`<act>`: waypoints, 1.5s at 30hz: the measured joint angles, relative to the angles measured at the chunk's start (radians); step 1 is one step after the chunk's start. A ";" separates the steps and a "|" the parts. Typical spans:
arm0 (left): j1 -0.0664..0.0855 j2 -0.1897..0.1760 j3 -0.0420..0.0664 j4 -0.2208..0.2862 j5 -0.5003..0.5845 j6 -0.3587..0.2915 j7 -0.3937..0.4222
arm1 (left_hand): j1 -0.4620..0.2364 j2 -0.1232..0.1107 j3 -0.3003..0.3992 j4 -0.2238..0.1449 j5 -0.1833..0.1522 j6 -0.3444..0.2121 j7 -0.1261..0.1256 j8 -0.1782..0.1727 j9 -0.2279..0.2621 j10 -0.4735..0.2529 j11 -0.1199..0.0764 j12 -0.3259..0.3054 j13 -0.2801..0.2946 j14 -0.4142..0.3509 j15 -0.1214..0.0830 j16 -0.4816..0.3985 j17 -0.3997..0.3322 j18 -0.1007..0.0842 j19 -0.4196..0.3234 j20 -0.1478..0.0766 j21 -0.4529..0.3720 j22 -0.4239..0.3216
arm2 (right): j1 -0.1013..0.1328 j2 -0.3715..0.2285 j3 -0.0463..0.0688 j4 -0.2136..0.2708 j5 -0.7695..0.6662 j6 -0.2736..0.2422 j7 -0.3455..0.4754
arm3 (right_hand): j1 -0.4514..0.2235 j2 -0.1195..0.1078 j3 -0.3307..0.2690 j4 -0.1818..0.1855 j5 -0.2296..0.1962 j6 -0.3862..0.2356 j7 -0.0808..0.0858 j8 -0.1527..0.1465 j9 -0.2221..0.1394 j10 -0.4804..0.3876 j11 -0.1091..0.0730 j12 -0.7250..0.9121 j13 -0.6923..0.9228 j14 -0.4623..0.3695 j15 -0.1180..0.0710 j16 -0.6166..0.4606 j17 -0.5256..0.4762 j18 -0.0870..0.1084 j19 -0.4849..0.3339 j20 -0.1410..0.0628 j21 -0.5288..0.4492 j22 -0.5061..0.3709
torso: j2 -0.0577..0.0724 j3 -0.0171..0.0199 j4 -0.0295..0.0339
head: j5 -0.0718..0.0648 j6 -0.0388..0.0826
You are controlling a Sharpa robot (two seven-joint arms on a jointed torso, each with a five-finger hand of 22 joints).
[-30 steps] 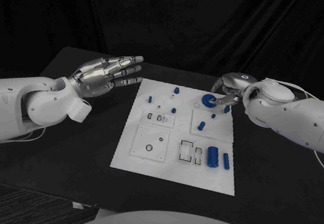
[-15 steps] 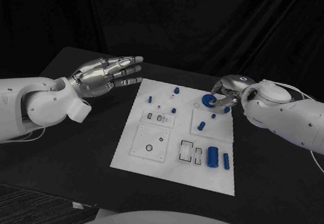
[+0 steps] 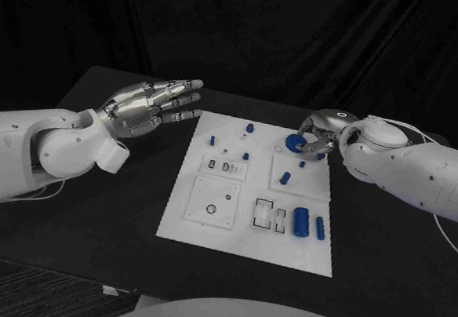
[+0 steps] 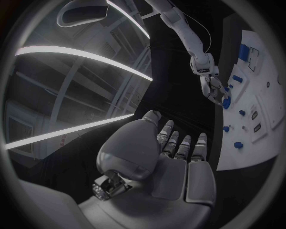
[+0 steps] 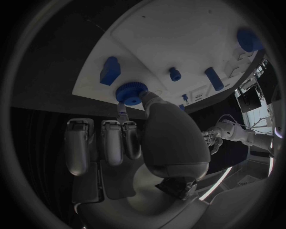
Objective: Assemble the parts on the task board
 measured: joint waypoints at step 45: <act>-0.001 -0.001 0.000 -0.001 0.000 0.003 -0.009 | 0.000 0.000 0.056 -0.001 0.000 0.000 0.000 0.000 0.000 0.004 0.004 0.000 0.000 0.000 0.000 0.000 0.000 0.000 0.000 0.000 0.000 0.000 | 0.055 0.050 -0.002 0.145 0.001 -0.074 0.034 | 0.014 0.014 0.037 -0.054 0.107 0.025 0.000 0.018 -0.009 0.005 0.005 0.000 0.000 0.000 0.000 0.000 0.000 0.000 0.000 0.000 0.000 0.000 | -0.001 -0.0019 0.0006 | -0.002 0.000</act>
